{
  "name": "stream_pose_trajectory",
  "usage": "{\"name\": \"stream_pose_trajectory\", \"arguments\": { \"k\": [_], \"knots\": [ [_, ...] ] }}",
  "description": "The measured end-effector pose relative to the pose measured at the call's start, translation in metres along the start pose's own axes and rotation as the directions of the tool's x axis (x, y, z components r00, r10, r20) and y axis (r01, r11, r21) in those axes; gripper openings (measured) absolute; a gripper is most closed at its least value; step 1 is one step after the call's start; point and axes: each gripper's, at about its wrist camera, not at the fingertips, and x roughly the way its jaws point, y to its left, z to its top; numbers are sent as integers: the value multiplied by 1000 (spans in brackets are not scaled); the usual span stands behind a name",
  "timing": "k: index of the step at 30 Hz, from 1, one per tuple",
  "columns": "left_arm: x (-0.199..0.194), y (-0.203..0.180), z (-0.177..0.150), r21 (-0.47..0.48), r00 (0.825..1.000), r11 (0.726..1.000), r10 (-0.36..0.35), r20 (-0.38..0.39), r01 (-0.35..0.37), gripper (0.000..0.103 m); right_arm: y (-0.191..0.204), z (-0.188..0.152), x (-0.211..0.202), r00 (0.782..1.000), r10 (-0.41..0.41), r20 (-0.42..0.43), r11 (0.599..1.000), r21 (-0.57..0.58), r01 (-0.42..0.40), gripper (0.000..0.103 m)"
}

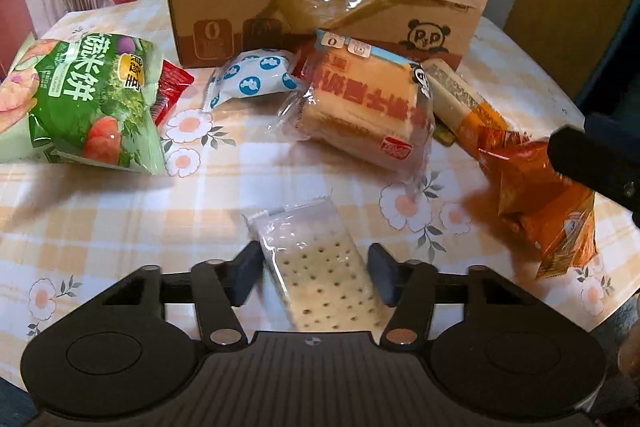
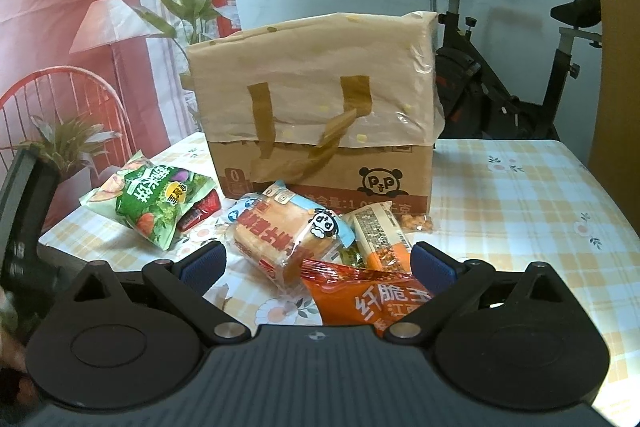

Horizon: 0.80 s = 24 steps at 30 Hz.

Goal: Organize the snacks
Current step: 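Grasp the white cracker packet with the left tool while the right tool grasps the orange corn-chip bag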

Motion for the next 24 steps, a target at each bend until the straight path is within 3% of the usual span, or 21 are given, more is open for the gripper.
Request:
{"name": "stream_pose_trajectory", "arguments": {
  "k": [2,7,13,18,24],
  "knots": [
    [-1,11,2,-41,1000,999,-19,8,19,55,1,-1,-1,1000,-7,0,1000,-1,7,101],
    [5,29,10,-40,999,999,7,32,-5,55,1,-7,-1,1000,-23,-12,1000,-7,23,101],
    [7,47,14,-60,997,998,18,80,-13,56,0,-8,0,995,-98,-1,994,-42,98,101],
    [4,43,8,-41,997,999,22,76,-19,69,-5,-17,5,985,-167,-36,985,-52,165,101],
    [0,33,-3,-7,996,1000,31,80,-30,74,-13,-19,16,971,-223,-85,975,-11,223,101]
  ]
}}
